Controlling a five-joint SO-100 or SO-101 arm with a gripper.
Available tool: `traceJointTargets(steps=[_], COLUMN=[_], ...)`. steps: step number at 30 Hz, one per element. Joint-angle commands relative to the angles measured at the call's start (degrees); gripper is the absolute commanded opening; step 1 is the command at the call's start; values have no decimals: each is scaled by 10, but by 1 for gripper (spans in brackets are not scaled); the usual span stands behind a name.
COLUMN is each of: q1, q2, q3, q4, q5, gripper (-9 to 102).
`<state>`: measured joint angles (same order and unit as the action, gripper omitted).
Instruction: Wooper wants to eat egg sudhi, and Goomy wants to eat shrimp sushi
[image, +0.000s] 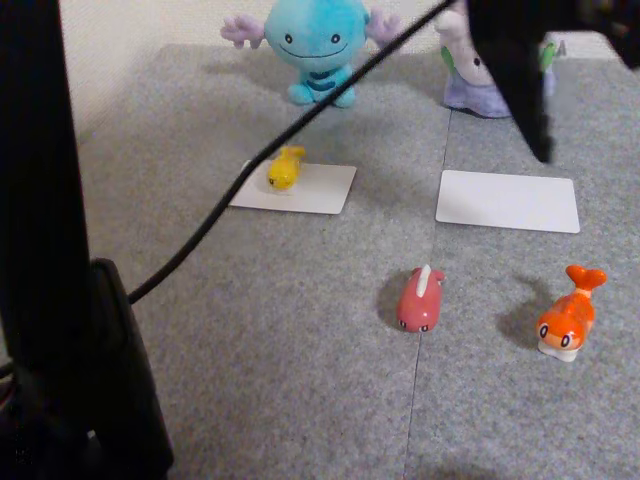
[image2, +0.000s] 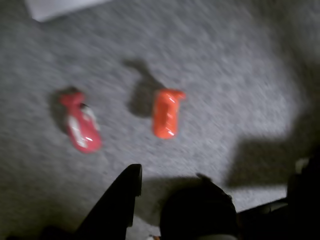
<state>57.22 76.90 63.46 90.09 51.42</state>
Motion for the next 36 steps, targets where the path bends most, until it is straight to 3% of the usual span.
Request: traceJointTargets(steps=[1, 7, 14, 24, 36], q1=[29, 10, 1, 10, -25], q2=[-43, -188, -227, -231, -211], q3=[-6, -9, -9, -7, -14], q4=[-3, -33, -77, -92, -46], q5=[-15, -10, -4, -5, 71], gripper=[34, 34, 33, 5, 4])
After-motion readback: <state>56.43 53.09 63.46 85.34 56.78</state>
